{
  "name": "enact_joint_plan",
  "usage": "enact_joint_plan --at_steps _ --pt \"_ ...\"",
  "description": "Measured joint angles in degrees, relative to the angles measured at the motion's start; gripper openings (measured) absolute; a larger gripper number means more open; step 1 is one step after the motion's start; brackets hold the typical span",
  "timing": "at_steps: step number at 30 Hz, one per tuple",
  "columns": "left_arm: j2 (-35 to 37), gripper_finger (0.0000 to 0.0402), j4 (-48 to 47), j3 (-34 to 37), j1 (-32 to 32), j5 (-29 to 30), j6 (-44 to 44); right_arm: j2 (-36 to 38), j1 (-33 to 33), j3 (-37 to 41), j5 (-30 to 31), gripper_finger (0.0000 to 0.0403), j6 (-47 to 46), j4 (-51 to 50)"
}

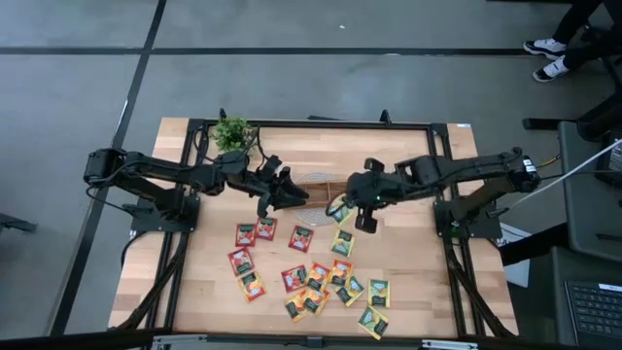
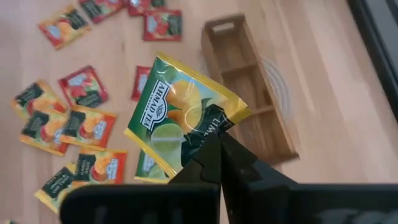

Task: Pick & Place Tea
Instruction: Put the yellow tea bag into the right section of the wooden organizer

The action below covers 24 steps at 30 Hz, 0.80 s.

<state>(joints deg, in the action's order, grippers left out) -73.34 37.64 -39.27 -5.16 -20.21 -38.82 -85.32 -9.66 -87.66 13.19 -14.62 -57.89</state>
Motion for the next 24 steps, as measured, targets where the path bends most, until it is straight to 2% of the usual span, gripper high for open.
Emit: enact_joint_plan --at_steps 14,24 --pt "-0.04 0.0149 -5.94 -0.04 -2.13 -0.5 -6.04 -3.99 4.1 -0.04 -2.82 0.0 19.67 8.6" --pt "-0.09 0.0148 -13.98 -0.02 -2.2 -0.28 -6.08 -4.66 6.67 -0.04 -4.74 0.0 23.68 12.39"
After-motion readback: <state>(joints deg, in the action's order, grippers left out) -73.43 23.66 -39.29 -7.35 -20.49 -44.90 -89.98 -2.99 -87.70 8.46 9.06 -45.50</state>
